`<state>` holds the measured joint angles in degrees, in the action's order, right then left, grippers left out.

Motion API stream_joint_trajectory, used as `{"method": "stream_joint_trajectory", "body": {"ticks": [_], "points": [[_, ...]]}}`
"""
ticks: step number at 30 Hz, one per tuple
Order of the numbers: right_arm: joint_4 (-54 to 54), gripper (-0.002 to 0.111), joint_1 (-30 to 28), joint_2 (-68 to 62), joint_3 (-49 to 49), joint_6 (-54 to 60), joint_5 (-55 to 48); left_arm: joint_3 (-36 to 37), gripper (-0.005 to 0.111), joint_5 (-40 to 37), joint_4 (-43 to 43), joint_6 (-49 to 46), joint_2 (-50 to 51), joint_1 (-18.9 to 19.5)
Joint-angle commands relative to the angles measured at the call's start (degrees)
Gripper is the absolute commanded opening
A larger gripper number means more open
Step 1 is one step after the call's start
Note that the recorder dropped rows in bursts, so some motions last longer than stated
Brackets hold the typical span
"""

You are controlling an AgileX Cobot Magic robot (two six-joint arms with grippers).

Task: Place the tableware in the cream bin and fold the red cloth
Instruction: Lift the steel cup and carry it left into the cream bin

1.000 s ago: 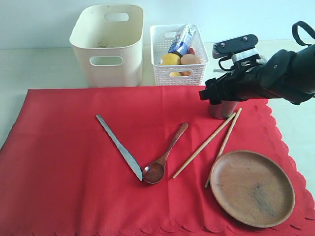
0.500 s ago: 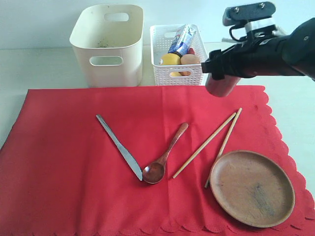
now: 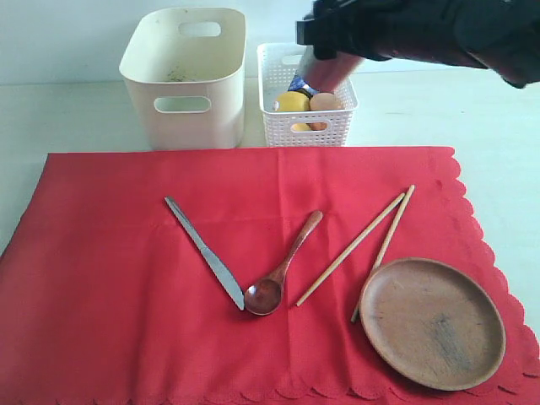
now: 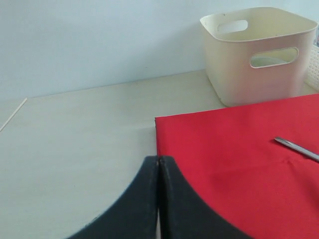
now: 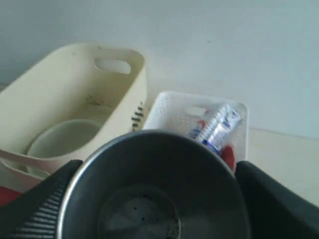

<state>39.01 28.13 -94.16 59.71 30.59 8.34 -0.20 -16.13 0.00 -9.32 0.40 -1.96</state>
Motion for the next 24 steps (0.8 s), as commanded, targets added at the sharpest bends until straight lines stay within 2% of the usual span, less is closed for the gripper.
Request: {"method": "stream_joint_trajectory", "body": {"ticks": [1, 12, 24], "points": [[-2.16, 0.0, 3.64, -4.74, 6.36, -0.23, 3.84, 0.2, 0.0, 0.39, 0.0, 0.33, -0.4, 0.1], [-2.16, 0.0, 9.05, -18.64, 22.38, -0.68, 5.73, 0.2, 0.0, 0.39, 0.0, 0.33, -0.4, 0.1], [-1.66, 0.0, 9.21, -27.74, 30.34, -6.67, 9.41, 0.2, 0.0, 0.39, 0.0, 0.33, -0.4, 0.1]]}}
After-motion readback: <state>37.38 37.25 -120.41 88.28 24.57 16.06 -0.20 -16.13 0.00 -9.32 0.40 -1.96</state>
